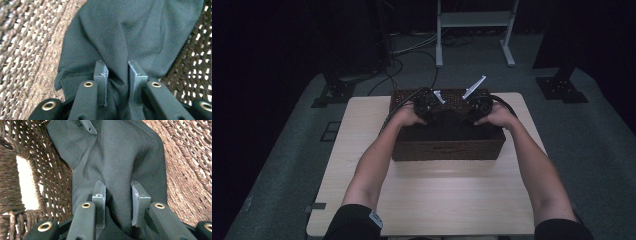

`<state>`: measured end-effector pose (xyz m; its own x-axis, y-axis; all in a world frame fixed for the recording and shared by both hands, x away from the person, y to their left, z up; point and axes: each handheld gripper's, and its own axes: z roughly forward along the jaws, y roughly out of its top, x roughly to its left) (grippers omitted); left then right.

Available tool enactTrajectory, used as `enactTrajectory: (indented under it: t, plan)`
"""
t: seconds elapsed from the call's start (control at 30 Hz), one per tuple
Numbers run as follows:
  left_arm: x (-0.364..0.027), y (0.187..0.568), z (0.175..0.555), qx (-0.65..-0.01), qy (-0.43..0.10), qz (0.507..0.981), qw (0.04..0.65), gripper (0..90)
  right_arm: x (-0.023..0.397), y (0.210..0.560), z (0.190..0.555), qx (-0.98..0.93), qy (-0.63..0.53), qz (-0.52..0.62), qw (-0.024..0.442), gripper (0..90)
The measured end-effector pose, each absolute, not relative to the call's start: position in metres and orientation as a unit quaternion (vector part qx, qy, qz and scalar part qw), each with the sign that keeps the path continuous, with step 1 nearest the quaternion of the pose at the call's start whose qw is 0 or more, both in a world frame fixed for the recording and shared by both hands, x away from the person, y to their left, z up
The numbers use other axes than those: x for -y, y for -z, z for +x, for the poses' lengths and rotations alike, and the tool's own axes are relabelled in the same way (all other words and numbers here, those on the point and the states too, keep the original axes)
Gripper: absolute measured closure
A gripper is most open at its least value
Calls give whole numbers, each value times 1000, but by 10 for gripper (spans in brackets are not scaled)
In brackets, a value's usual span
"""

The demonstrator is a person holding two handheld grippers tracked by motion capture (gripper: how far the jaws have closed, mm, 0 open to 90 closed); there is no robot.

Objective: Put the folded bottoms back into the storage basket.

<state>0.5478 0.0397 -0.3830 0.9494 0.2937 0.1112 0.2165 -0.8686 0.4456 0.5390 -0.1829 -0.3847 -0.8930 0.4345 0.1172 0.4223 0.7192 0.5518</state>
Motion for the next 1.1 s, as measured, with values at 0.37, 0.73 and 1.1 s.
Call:
enactTrajectory:
  t: [0.37, 0.73, 1.1]
  plan:
    - [-51, 388, 550, -166, -99, 956, 221, 582, 185, 387, 543, -922, -297, 247, 11, 670]
    - [-57, 376, 544, -174, -97, 950, 240, 454, 184, 376, 535, -919, -313, 240, 22, 609]
    - [-61, 369, 533, -183, -99, 939, 275, 315, 190, 364, 523, -909, -336, 247, 31, 503]
